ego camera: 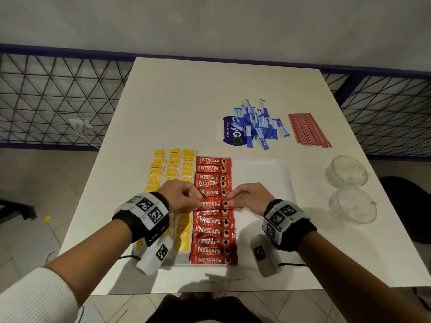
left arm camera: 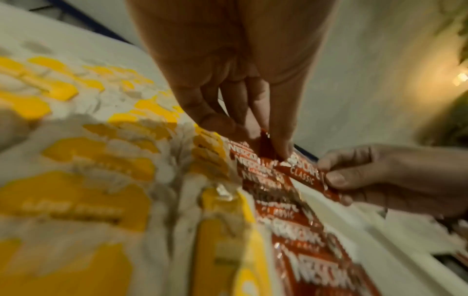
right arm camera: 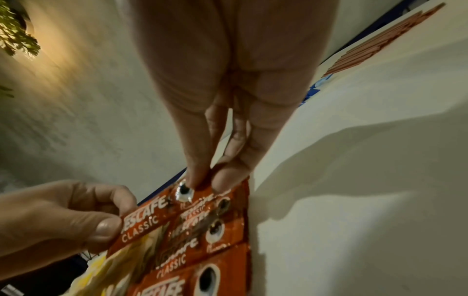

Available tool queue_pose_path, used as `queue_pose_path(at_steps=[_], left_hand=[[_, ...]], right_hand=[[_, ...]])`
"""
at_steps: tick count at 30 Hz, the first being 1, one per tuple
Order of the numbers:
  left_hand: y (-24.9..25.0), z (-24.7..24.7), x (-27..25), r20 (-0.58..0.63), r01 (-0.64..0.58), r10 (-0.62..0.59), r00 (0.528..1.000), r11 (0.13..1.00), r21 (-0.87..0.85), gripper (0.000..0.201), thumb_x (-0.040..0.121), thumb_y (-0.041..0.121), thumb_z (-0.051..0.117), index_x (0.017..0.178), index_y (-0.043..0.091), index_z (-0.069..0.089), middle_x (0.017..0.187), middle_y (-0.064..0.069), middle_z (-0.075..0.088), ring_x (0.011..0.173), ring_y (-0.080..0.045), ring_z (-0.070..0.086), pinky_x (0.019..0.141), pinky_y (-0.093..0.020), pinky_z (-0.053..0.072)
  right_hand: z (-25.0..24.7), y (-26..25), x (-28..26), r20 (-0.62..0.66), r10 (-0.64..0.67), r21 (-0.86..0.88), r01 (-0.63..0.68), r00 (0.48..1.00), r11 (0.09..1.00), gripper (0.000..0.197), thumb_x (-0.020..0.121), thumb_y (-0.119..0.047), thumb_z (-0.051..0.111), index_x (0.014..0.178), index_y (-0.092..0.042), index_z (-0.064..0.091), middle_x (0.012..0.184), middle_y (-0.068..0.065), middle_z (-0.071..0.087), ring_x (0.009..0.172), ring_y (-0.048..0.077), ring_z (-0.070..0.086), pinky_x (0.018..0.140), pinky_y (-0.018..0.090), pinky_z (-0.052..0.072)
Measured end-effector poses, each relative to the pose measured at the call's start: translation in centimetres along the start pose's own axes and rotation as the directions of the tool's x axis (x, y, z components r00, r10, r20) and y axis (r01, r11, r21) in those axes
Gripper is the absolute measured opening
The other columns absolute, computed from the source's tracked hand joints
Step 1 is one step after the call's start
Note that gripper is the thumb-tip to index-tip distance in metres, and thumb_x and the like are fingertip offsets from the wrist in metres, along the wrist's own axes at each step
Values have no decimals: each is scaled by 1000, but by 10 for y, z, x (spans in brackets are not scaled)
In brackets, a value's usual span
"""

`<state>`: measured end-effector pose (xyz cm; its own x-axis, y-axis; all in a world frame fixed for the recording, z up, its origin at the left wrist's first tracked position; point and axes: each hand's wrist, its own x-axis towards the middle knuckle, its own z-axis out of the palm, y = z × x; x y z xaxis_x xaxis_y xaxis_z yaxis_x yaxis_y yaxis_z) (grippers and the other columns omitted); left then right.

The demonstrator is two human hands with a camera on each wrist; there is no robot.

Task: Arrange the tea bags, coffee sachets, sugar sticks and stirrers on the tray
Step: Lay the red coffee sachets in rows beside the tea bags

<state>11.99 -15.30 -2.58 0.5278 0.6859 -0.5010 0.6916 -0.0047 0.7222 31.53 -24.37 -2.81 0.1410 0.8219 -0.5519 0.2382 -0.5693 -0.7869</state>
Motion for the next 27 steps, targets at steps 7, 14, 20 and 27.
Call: queue_pose_path(at_steps=[7,14,20,27], left_hand=[[-3,13,4,32,-79,73,997,944,321,8,79,21,72,86,20,69,90,7,63,90,-10,60,90,-27,49],[-2,16,1,22,-118,124,992,849,515,17,83,30,67,97,20,68,102,5,48,104,-11,42,95,-28,41],[1,16,-4,19,-114,122,992,843,525,20,86,29,64,104,20,66,99,8,40,98,-8,45,90,-22,40],[1,9,-10,2,-111,128,992,848,519,14,88,26,61,101,22,65,97,8,43,92,-7,47,88,-23,42]], right_hand=[[4,14,-1,-9,39,-37,-40,999,999,7,79,-4,69,84,-9,67,70,-1,63,62,8,58,61,14,50],[11,19,-4,-55,23,-92,-28,998,995,8,83,-12,68,90,-12,70,65,-7,59,60,4,53,63,13,44],[14,22,-4,-83,19,-67,-24,996,997,13,81,-13,70,78,-23,63,63,-5,59,59,9,53,71,22,49],[8,17,-11,-146,15,-87,-28,989,996,6,82,-18,69,83,-19,63,67,-3,60,62,9,54,67,20,46]])
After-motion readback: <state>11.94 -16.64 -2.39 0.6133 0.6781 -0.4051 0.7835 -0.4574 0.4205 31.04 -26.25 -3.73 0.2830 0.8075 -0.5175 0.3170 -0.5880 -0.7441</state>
